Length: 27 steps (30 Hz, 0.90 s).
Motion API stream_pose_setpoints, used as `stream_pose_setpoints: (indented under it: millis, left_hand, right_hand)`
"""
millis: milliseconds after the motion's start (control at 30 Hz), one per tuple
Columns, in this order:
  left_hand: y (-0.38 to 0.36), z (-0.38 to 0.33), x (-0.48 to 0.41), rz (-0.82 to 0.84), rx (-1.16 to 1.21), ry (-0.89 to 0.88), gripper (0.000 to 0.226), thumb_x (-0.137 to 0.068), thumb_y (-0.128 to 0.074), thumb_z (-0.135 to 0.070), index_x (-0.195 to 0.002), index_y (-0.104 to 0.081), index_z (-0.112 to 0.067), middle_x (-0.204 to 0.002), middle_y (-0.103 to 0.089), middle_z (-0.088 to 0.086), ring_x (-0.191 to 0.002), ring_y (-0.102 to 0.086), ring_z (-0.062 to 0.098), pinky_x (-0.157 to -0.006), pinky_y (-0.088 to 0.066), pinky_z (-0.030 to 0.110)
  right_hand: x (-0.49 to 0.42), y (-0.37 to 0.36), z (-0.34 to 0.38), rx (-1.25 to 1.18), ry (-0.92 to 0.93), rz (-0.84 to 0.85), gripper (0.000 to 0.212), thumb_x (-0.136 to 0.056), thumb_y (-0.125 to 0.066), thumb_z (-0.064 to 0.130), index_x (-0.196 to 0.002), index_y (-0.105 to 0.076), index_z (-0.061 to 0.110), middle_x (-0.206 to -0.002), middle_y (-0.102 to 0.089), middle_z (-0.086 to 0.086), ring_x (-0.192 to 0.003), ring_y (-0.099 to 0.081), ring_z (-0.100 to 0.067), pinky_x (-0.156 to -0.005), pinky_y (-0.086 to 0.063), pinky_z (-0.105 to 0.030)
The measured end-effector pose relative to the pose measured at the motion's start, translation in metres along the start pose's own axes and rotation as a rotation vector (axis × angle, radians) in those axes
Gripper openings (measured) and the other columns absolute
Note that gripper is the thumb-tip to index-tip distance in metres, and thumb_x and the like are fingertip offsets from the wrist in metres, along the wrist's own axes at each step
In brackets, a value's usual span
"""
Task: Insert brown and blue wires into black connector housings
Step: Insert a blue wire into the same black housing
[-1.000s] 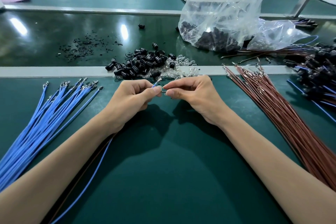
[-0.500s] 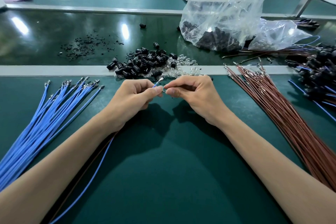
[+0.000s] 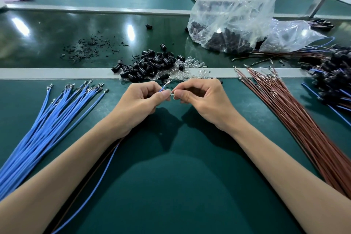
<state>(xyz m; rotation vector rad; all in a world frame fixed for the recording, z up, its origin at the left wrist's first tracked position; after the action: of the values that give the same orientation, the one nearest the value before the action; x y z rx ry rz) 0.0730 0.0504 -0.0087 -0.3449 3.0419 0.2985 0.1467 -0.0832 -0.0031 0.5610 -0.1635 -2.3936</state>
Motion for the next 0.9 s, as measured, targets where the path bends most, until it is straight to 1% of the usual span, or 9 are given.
stream_pose_setpoints:
  millis: [67,133,233,333,467,633,767,833,900]
  left_hand:
    - [0.0011,0.0008,-0.0004,-0.017,0.006,-0.006,0.020,-0.093,-0.057,-0.015,-0.075,-0.061,-0.008,-0.052,-0.035,-0.003,-0.045,-0.027,0.009,-0.043,-0.021,0.019]
    - [0.0019,0.0011,-0.0012,-0.040,-0.019,-0.028,0.019,-0.093,-0.057,-0.015,-0.076,-0.062,-0.007,-0.052,-0.040,0.000,-0.044,-0.031,0.010,-0.043,-0.025,0.019]
    - [0.0016,0.0029,-0.0023,-0.056,-0.058,-0.048,0.017,-0.093,-0.058,-0.015,-0.080,-0.062,-0.005,-0.049,-0.047,-0.005,-0.041,-0.036,0.008,-0.042,-0.031,0.014]
    - [0.0006,0.0044,-0.0026,-0.046,-0.048,-0.051,0.013,-0.094,-0.058,-0.015,-0.082,-0.063,-0.012,-0.049,-0.050,-0.008,-0.041,-0.040,0.005,-0.042,-0.035,0.013]
    - [0.0016,0.0045,-0.0025,-0.043,-0.050,-0.060,0.012,-0.094,-0.058,-0.015,-0.084,-0.063,-0.012,-0.049,-0.051,-0.006,-0.043,-0.040,0.008,-0.043,-0.036,0.015]
    - [0.0007,0.0016,-0.0021,-0.052,-0.035,-0.064,0.015,-0.095,-0.055,-0.016,-0.083,-0.062,-0.011,-0.048,-0.053,-0.005,-0.040,-0.042,0.008,-0.043,-0.037,0.013]
    - [0.0019,-0.0008,-0.0035,-0.099,0.082,-0.050,0.012,-0.094,-0.056,-0.022,-0.086,-0.062,-0.015,-0.047,-0.054,-0.002,-0.038,-0.044,0.010,-0.043,-0.037,0.014]
    - [0.0014,-0.0013,-0.0035,-0.123,0.096,-0.052,0.009,-0.091,-0.060,-0.020,-0.084,-0.064,-0.017,-0.051,-0.056,-0.003,-0.042,-0.049,0.010,-0.046,-0.040,0.015]
    - [0.0009,-0.0012,-0.0031,-0.147,0.092,-0.045,0.007,-0.088,-0.064,-0.019,-0.082,-0.067,-0.020,-0.059,-0.061,-0.006,-0.050,-0.057,0.008,-0.051,-0.045,0.014]
  right_hand:
    - [-0.0004,-0.0010,-0.0012,-0.042,-0.026,0.021,0.014,-0.083,-0.071,0.010,-0.084,-0.072,0.023,-0.074,-0.071,0.003,-0.067,-0.062,-0.003,-0.068,-0.050,-0.015]
    - [-0.0008,-0.0008,-0.0032,-0.097,-0.049,0.033,0.014,-0.082,-0.071,0.007,-0.086,-0.072,0.021,-0.077,-0.072,0.009,-0.073,-0.065,-0.002,-0.073,-0.049,-0.014]
    - [-0.0017,0.0005,-0.0048,-0.111,-0.046,0.023,0.016,-0.082,-0.070,0.002,-0.089,-0.072,0.016,-0.083,-0.070,0.007,-0.081,-0.065,-0.004,-0.079,-0.050,-0.017]
    - [-0.0028,0.0017,-0.0043,-0.083,-0.036,-0.004,0.017,-0.082,-0.069,0.001,-0.088,-0.072,0.017,-0.086,-0.066,0.005,-0.080,-0.062,-0.004,-0.078,-0.049,-0.017]
    - [-0.0018,0.0006,-0.0063,-0.098,-0.067,0.011,0.019,-0.078,-0.074,0.004,-0.086,-0.072,0.021,-0.080,-0.072,0.009,-0.078,-0.066,-0.005,-0.076,-0.051,-0.018]
    - [-0.0008,-0.0009,-0.0063,-0.074,-0.077,0.003,0.016,-0.082,-0.071,0.007,-0.085,-0.073,0.022,-0.074,-0.072,-0.003,-0.071,-0.066,-0.013,-0.076,-0.056,-0.029]
    - [-0.0010,-0.0025,-0.0029,-0.062,-0.061,0.005,0.014,-0.083,-0.070,0.005,-0.087,-0.072,0.019,-0.072,-0.071,0.002,-0.070,-0.065,-0.010,-0.072,-0.053,-0.019]
    - [-0.0008,-0.0014,-0.0022,-0.058,-0.058,0.002,0.014,-0.082,-0.070,0.005,-0.089,-0.072,0.018,-0.076,-0.072,0.006,-0.073,-0.066,-0.006,-0.073,-0.051,-0.016]
    - [-0.0009,0.0002,-0.0017,-0.063,-0.046,-0.012,0.015,-0.082,-0.070,0.004,-0.091,-0.072,0.016,-0.082,-0.072,0.007,-0.079,-0.067,-0.005,-0.077,-0.049,-0.014]
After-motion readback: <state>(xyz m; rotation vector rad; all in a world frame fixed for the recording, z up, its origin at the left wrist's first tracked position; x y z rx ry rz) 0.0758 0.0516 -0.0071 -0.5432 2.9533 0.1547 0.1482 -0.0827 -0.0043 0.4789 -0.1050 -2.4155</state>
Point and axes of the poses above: each hand's wrist, its own x-axis away from the middle knuckle, its own y-axis out of the back of the hand, z = x × y, the point moved 5 cm from there along -x, towards the middle knuckle
